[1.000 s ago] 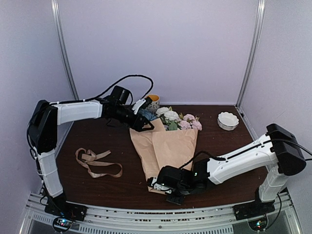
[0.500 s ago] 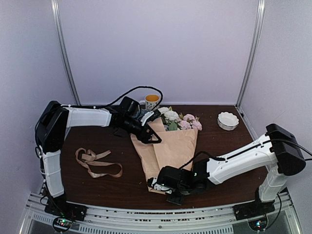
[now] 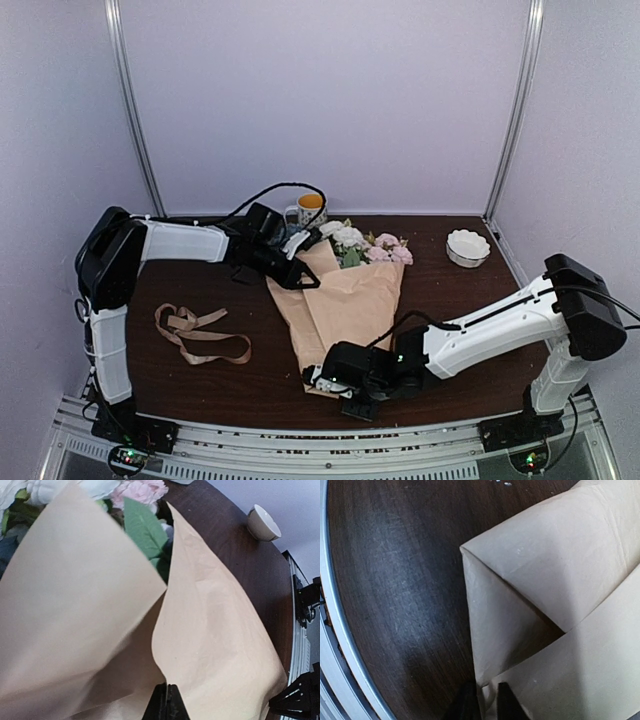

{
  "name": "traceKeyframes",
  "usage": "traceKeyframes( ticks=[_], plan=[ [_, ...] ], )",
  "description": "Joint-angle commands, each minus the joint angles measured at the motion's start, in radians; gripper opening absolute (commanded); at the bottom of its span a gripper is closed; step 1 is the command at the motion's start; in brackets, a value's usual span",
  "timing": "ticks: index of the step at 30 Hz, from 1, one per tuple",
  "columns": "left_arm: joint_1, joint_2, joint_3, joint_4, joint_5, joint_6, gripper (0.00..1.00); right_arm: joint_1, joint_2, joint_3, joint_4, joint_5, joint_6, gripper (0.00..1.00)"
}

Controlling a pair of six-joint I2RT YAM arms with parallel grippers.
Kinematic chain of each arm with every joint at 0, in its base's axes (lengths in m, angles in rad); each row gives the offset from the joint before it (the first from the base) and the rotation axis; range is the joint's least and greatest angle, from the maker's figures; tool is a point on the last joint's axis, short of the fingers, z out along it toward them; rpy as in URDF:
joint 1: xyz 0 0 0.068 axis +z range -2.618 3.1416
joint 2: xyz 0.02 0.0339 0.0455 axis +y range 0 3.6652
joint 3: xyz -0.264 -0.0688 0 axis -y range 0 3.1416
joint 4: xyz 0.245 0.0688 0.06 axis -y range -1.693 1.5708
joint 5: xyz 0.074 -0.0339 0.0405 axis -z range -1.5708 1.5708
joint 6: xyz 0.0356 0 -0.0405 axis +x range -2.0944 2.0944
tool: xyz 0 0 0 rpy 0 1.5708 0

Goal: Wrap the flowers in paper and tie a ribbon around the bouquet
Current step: Press the fold line on the folded wrapping paper.

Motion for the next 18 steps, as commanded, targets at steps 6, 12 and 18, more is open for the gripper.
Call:
traceKeyframes(
  ticks=[6, 12, 18],
  plan=[
    [0.052, 0.090, -0.014, -0.041, -0.091, -0.027, 0.00, 0.002, -0.037, -0.005, -0.040, 0.020, 0.008, 0.33],
    [0.054, 0.116, -0.024, -0.044, -0.101, -0.027, 0.00, -0.002, -0.198, -0.001, -0.095, 0.036, -0.005, 0.47],
    [0.055, 0.129, -0.028, -0.036, -0.113, -0.032, 0.00, -0.086, -0.322, 0.008, -0.025, -0.059, 0.000, 0.61]
  ],
)
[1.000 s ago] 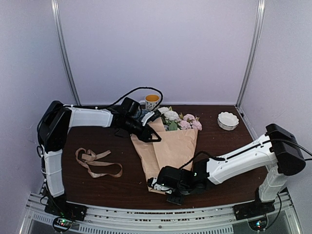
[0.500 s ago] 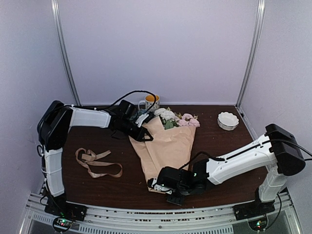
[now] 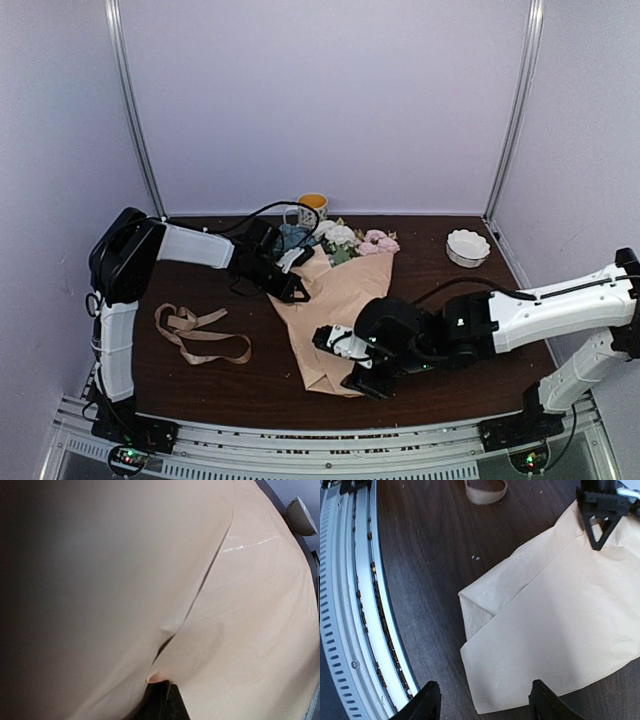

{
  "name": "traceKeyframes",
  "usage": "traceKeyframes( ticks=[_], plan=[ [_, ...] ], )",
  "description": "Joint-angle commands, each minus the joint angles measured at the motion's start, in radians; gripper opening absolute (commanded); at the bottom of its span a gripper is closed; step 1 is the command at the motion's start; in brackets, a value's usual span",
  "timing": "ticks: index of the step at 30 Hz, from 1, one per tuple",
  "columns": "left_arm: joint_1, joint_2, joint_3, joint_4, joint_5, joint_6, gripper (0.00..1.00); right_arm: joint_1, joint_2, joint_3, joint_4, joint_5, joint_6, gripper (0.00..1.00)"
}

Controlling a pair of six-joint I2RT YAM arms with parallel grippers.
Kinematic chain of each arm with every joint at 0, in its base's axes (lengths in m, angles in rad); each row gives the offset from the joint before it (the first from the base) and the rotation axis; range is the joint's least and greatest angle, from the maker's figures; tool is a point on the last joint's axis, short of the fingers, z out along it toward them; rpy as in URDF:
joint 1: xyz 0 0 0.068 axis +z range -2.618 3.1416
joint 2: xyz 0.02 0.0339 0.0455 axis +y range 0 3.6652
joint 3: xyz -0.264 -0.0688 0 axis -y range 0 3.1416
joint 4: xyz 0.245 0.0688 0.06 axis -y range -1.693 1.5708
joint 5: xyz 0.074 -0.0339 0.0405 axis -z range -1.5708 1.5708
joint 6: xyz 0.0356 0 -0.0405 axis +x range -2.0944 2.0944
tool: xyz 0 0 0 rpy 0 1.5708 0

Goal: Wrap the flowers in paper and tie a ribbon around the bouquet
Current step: Press the fold line on the folded wrapping paper.

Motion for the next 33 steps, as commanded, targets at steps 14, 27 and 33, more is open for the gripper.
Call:
traceKeyframes(
  ticks=[14, 27, 33],
  plan=[
    [0.025, 0.024, -0.023, 0.010, -0.050, -0.018, 0.00, -0.172, 0.296, 0.046, 0.083, -0.079, 0.129, 0.26],
    [0.037, 0.015, -0.011, 0.023, -0.085, -0.010, 0.00, -0.095, 0.171, -0.153, 0.028, -0.085, 0.232, 0.23],
    [0.036, 0.015, -0.016, 0.028, -0.077, -0.007, 0.00, -0.116, 0.044, -0.128, -0.008, -0.119, 0.171, 0.24]
  ],
)
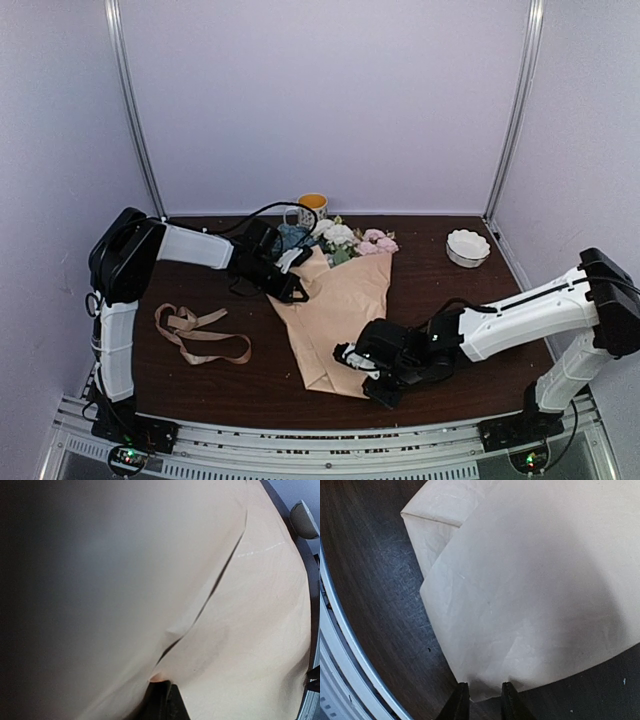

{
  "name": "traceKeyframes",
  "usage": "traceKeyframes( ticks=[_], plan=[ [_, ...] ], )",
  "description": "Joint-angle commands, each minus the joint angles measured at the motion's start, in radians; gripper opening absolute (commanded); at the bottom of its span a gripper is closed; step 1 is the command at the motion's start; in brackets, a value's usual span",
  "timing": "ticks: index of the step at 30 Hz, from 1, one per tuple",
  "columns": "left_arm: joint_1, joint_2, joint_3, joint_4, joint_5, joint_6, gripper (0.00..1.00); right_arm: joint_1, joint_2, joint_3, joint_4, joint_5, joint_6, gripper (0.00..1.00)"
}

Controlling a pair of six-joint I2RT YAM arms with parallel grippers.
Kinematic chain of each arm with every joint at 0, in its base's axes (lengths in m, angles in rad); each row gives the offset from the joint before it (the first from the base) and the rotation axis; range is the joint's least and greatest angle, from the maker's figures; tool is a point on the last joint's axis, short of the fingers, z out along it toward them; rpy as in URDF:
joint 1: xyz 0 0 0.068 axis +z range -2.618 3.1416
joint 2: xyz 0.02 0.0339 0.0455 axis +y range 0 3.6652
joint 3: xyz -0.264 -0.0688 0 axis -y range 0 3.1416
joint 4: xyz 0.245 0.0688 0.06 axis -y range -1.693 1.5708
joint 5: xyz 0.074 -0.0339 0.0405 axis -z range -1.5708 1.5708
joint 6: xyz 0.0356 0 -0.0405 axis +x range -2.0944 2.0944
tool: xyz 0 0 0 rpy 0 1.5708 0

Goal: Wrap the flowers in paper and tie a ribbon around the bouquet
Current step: Press the fold line on the folded wrapping paper.

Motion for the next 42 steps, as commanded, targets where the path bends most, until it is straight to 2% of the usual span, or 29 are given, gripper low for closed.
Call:
traceKeyframes(
  ticks=[1, 8, 13, 20, 25, 29, 42],
  plan=[
    [0.030, 0.014, -0.008, 0.018, -0.063, 0.006, 0.00, -0.033, -0.079, 0.030, -0.063, -0.030, -0.029, 0.24],
    [0.031, -0.038, -0.019, 0.038, -0.023, 0.006, 0.00, -0.233, -0.063, 0.100, 0.012, -0.072, 0.001, 0.26],
    [0.030, -0.102, 0.018, 0.003, -0.022, 0.045, 0.00, -0.338, 0.014, 0.168, 0.065, -0.077, 0.035, 0.32],
    [0.031, -0.162, 0.069, -0.071, 0.002, 0.114, 0.00, -0.349, 0.152, 0.290, 0.054, 0.015, 0.044, 0.40],
    [0.069, -0.140, 0.029, -0.040, -0.030, 0.070, 0.00, -0.349, 0.230, 0.297, 0.030, 0.071, 0.062, 0.41],
    [0.099, -0.079, 0.015, -0.035, -0.106, 0.052, 0.00, -0.348, 0.217, 0.251, 0.054, 0.088, 0.070, 0.45],
    [0.103, 0.020, 0.044, -0.036, -0.130, 0.040, 0.00, -0.296, 0.109, 0.246, 0.070, 0.095, -0.042, 0.47]
  ],
)
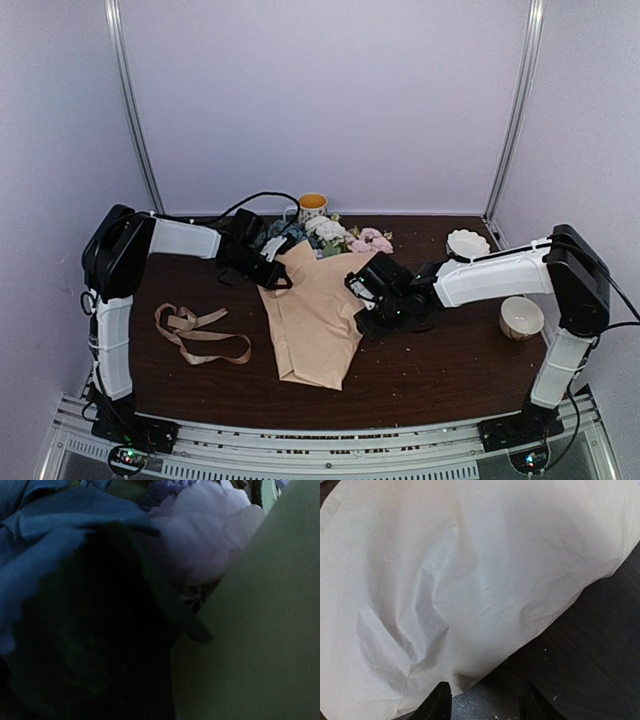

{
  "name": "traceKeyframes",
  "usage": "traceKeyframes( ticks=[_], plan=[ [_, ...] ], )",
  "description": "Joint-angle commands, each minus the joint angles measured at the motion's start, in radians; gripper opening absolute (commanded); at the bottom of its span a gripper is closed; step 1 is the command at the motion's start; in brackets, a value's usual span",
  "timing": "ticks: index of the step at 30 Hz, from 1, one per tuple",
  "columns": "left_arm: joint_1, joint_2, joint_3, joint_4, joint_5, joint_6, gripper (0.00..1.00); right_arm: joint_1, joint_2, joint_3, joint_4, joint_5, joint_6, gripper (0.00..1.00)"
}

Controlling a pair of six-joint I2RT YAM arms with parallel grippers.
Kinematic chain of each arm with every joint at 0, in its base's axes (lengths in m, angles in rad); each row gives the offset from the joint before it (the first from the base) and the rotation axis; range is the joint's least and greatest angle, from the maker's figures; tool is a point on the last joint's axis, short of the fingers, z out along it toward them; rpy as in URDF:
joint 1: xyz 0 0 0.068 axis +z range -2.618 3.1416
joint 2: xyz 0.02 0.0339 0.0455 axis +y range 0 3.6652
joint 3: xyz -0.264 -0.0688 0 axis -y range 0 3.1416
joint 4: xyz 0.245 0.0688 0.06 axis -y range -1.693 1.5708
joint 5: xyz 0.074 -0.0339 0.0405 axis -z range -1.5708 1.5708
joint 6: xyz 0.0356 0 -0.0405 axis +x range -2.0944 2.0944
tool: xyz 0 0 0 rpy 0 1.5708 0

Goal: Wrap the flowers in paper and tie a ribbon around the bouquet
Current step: Press the fold line on the folded wrapping paper.

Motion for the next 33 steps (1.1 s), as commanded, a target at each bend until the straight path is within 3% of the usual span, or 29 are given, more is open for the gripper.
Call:
traceKeyframes(
  ticks=[1, 7, 11, 17, 24, 31, 33],
  plan=[
    [0.011, 0.035, 0.018, 0.007, -0.060, -0.015, 0.00, 0.051, -0.079, 0.032, 0.022, 0.015, -0.074, 0.47],
    [0.012, 0.042, 0.030, -0.006, -0.063, -0.025, 0.00, 0.123, 0.003, 0.141, 0.061, -0.154, -0.138, 0.44],
    [0.012, 0.043, 0.035, -0.011, -0.061, -0.025, 0.00, 0.165, 0.126, 0.239, 0.024, -0.169, -0.154, 0.37],
    [0.012, 0.048, 0.044, -0.022, -0.060, -0.026, 0.00, 0.220, 0.269, 0.349, -0.053, -0.133, -0.192, 0.34],
    [0.015, 0.004, 0.076, -0.043, -0.066, -0.016, 0.00, 0.222, 0.335, 0.339, -0.097, -0.112, -0.166, 0.30],
    [0.046, -0.156, 0.086, -0.071, -0.135, -0.002, 0.38, 0.232, 0.350, 0.325, -0.107, -0.098, -0.155, 0.30],
    [0.061, -0.219, 0.044, -0.056, -0.146, -0.009, 0.43, 0.235, 0.349, 0.323, -0.107, -0.092, -0.152, 0.30]
  ],
)
